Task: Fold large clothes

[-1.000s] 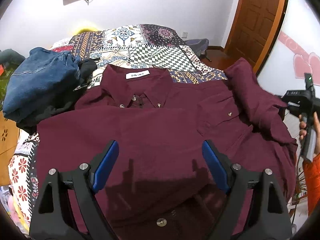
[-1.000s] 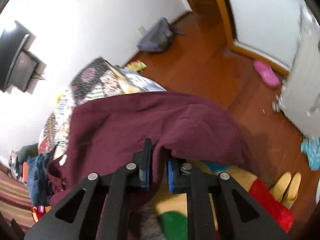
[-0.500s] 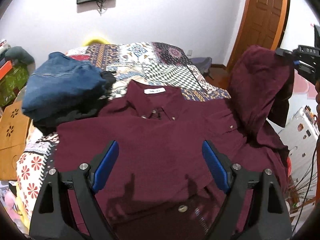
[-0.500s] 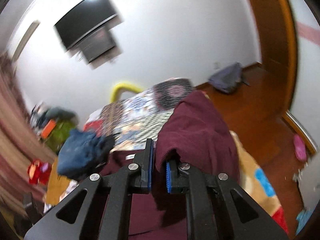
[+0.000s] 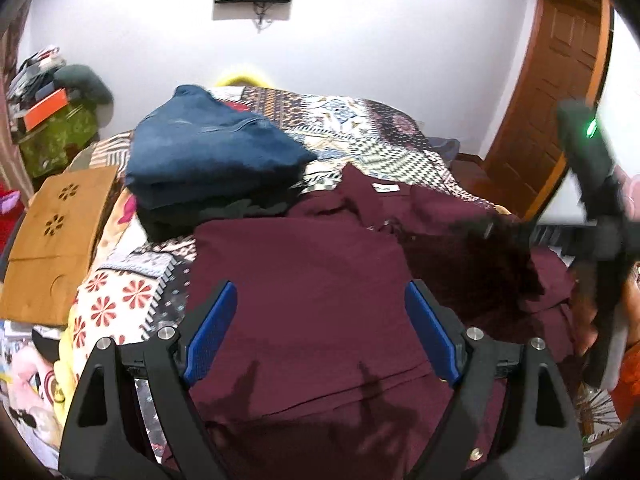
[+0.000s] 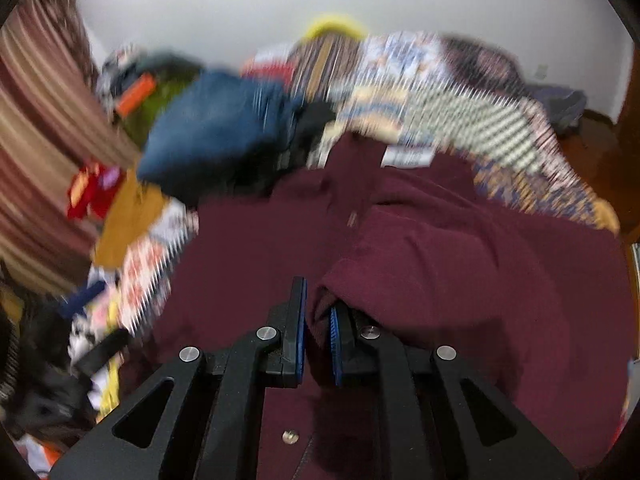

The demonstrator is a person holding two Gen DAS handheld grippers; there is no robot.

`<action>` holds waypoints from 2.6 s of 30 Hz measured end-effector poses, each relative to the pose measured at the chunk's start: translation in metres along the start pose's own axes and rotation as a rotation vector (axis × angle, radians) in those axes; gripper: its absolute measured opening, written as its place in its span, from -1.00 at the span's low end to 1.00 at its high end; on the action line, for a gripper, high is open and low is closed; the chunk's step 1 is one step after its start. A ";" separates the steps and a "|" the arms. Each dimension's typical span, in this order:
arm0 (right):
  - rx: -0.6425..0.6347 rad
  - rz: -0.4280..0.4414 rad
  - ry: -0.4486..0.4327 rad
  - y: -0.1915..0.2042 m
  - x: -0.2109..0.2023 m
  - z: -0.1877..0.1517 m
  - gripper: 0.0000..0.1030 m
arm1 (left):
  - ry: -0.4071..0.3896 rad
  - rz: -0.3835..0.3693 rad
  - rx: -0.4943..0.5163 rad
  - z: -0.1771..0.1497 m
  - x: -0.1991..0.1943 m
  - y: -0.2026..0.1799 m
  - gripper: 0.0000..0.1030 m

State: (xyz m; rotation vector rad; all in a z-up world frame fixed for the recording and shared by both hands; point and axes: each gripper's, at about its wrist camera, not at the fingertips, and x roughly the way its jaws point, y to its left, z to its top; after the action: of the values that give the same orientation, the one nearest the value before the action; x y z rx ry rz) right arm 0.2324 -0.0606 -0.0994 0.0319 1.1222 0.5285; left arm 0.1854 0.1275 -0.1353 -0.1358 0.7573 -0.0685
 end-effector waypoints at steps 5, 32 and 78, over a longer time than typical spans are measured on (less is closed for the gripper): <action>-0.038 -0.016 0.162 0.003 0.029 -0.022 -0.71 | 0.026 0.015 -0.016 -0.008 0.005 0.008 0.67; 0.104 -0.458 -0.187 -0.134 -0.150 -0.084 0.05 | 0.145 -0.108 0.383 -0.002 0.067 -0.162 0.69; 0.115 -0.401 -0.154 -0.138 -0.122 -0.073 0.31 | -0.129 -0.020 0.053 0.086 0.018 -0.049 -0.92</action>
State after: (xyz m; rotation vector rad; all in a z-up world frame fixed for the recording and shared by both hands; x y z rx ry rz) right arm 0.1833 -0.2495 -0.0677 -0.0513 0.9743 0.1007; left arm 0.2573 0.0854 -0.0787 -0.0961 0.6244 -0.0979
